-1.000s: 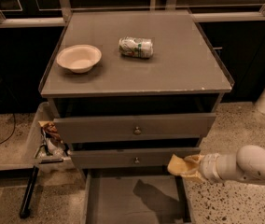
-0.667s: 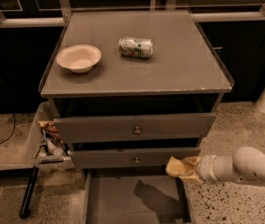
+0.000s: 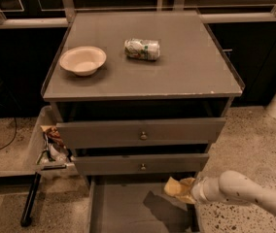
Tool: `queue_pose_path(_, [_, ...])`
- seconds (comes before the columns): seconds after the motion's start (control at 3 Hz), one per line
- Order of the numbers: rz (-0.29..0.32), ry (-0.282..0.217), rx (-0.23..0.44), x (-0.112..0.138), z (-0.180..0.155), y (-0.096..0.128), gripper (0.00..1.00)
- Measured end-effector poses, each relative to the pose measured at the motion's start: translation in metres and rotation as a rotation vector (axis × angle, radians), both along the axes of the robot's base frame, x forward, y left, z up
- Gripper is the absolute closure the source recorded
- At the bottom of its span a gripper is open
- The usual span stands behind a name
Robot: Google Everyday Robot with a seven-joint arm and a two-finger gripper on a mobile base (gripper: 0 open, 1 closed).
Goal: Place sponge into bottom drawer
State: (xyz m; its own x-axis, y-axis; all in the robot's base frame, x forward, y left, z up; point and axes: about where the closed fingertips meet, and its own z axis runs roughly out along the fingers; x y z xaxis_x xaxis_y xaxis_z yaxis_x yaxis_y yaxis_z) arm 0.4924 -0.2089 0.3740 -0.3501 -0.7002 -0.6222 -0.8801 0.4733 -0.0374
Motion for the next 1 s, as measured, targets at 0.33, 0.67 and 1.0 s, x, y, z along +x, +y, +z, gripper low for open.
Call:
queue_pose_path(0.33, [-0.007,-0.017,0.012,0.009,-0.04,0.006,1.0])
queue_pose_path(0.67, [0.017,-0.021,0.085,0.029,-0.098,0.016,1.0])
queue_pose_path(1.0, [0.019,-0.02,0.089,0.029,-0.103,0.019,1.0])
